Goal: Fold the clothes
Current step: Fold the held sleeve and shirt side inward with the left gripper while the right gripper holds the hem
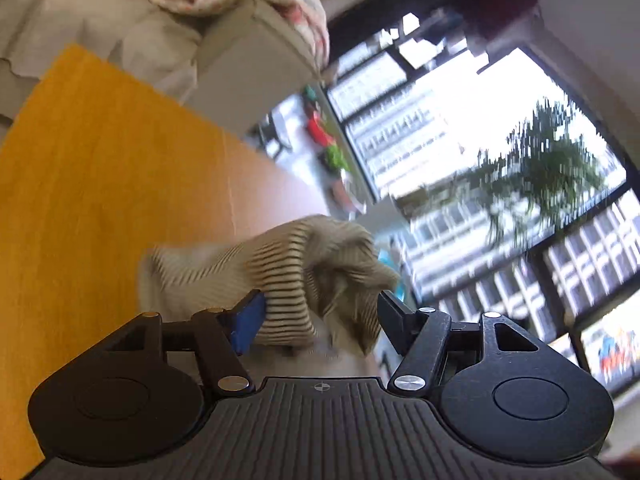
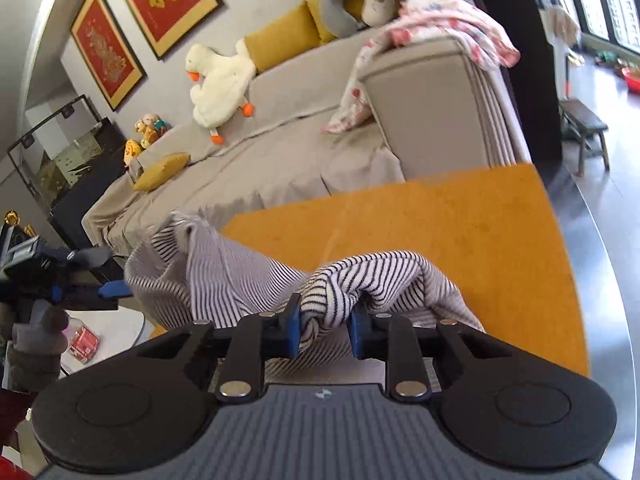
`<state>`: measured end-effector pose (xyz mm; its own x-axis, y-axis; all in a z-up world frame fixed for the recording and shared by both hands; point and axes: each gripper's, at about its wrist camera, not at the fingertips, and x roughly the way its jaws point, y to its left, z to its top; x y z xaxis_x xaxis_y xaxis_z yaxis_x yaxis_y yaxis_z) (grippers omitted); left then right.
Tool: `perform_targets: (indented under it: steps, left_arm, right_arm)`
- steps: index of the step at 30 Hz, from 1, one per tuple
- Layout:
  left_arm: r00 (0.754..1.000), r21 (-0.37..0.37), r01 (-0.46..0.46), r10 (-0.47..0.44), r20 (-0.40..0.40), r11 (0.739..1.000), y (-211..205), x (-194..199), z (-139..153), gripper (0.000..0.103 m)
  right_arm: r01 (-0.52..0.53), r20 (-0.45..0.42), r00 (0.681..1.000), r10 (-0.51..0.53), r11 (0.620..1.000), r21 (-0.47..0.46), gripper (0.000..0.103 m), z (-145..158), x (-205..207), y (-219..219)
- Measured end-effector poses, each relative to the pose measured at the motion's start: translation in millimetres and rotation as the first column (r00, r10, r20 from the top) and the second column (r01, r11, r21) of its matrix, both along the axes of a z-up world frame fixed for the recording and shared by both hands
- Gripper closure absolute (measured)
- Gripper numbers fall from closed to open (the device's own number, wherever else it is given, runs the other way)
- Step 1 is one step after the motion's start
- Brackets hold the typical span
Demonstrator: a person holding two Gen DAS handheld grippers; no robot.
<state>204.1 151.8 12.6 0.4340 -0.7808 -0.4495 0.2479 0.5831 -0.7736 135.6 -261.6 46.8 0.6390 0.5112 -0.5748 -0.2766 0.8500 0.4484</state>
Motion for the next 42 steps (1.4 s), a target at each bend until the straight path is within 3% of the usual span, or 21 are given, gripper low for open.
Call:
perform_targets:
  steps: [2,4,5,8,12,14,17,18,19,20,21,22,23,26,29,31,36,38,39,41,42]
  left_arm:
    - [0.998,0.009,0.007,-0.007,-0.067,1.000,6.0,-9.9,-18.0,0.020]
    - [0.990,-0.036,-0.021,0.016,-0.137,0.999,14.6,-10.4,-26.9,0.013]
    - [0.986,-0.061,-0.041,0.030,-0.161,0.997,18.4,-9.4,-27.8,0.008]
    - [0.982,-0.102,-0.068,0.049,-0.182,0.992,17.6,-2.2,-25.1,0.005]
    - [0.978,-0.074,-0.007,-0.009,-0.210,0.997,-11.0,4.4,-38.5,0.004]
    - [0.971,-0.069,0.033,-0.049,-0.235,0.997,-29.5,6.2,-49.1,0.004]
    - [0.966,-0.067,0.053,-0.069,-0.250,0.996,-53.3,9.7,-61.5,0.004]
    - [0.967,-0.063,0.048,-0.062,-0.249,0.997,-58.3,11.0,-64.7,0.006]
    - [0.969,-0.041,0.044,-0.053,-0.241,0.998,-62.8,14.0,-65.5,0.023]
    - [0.972,-0.013,0.042,-0.044,-0.232,0.999,-67.4,17.7,-65.4,0.046]
    - [0.978,0.015,0.037,-0.033,-0.207,0.999,-68.8,21.8,-61.8,0.053]
    - [0.985,0.026,0.028,-0.023,-0.172,0.999,-66.3,23.6,-52.5,0.065]
    - [0.991,0.032,0.017,-0.013,-0.136,0.999,-62.8,24.6,-41.7,0.070]
    - [1.000,0.046,0.016,-0.015,-0.017,0.999,-48.0,11.2,-5.2,0.074]
    - [0.999,0.045,0.039,-0.038,-0.009,0.998,-36.6,-11.3,-4.8,0.074]
    - [0.998,0.051,0.053,-0.051,-0.035,0.997,-31.7,-24.9,-14.9,0.074]
    - [0.978,0.078,0.079,-0.062,-0.199,0.994,-34.3,-45.6,-73.0,0.073]
    - [0.981,0.088,0.083,-0.066,-0.183,0.993,-32.9,-49.8,-76.2,0.074]
    - [0.984,0.091,0.084,-0.068,-0.166,0.992,-31.7,-50.5,-71.9,0.071]
    - [0.991,0.085,0.071,-0.061,-0.117,0.994,-24.9,-50.9,-59.6,0.042]
    - [0.994,0.079,0.060,-0.052,-0.096,0.995,-21.0,-50.7,-53.7,0.036]
  right_arm:
    - [0.033,-0.070,0.997,-0.034,0.999,-0.013,0.081,-18.3,-18.8,-23.6]
    - [0.082,-0.155,0.985,-0.080,0.997,0.010,0.081,-42.3,-32.0,-43.3]
    - [0.098,-0.153,0.984,-0.090,0.994,0.046,0.081,-48.0,-39.1,-51.2]
    - [0.103,-0.136,0.986,-0.092,0.992,0.077,0.080,-45.8,-48.8,-56.3]
    - [0.073,-0.081,0.994,-0.069,0.996,0.049,0.070,-32.4,-49.9,-47.2]
    - [0.082,-0.051,0.995,-0.081,0.996,0.027,0.056,-30.8,-46.4,-43.1]
    - [0.091,-0.019,0.996,-0.091,0.996,0.003,0.044,-31.7,-39.1,-35.8]
    - [0.085,-0.021,0.996,-0.085,0.996,0.003,0.041,-34.5,-35.1,-32.0]
    - [0.076,-0.029,0.997,-0.076,0.997,0.000,0.041,-38.7,-30.1,-26.8]
    - [0.061,-0.020,0.998,-0.062,0.998,-0.024,0.044,-39.3,-26.7,-19.1]
    - [0.045,-0.006,0.999,-0.046,0.997,-0.055,0.049,-38.8,-24.0,-10.8]
    - [0.030,0.008,1.000,-0.030,0.996,-0.085,0.071,-38.3,-21.2,-2.5]
    - [0.018,0.024,1.000,-0.015,0.995,-0.101,0.079,-31.6,-20.8,2.9]
    - [0.003,0.116,0.993,0.008,0.996,-0.094,0.082,8.6,-37.5,6.9]
    - [-0.037,0.171,0.984,0.048,0.997,-0.069,0.082,39.0,-62.5,6.1]
    - [-0.056,0.141,0.988,0.063,0.997,-0.052,0.082,39.8,-76.9,4.6]
    - [-0.064,-0.035,0.997,0.062,0.996,-0.059,0.082,-0.6,-94.4,2.4]
    - [-0.039,-0.092,0.995,0.034,0.998,-0.055,0.080,-18.3,-95.4,-3.2]
    - [-0.028,-0.106,0.994,0.024,0.999,-0.032,0.080,-20.2,-95.0,-7.0]
    - [-0.014,-0.111,0.994,0.015,1.000,0.005,0.071,-17.5,-94.5,-12.7]
    - [-0.014,-0.103,0.995,0.015,1.000,0.008,0.069,-14.5,-94.9,-13.4]
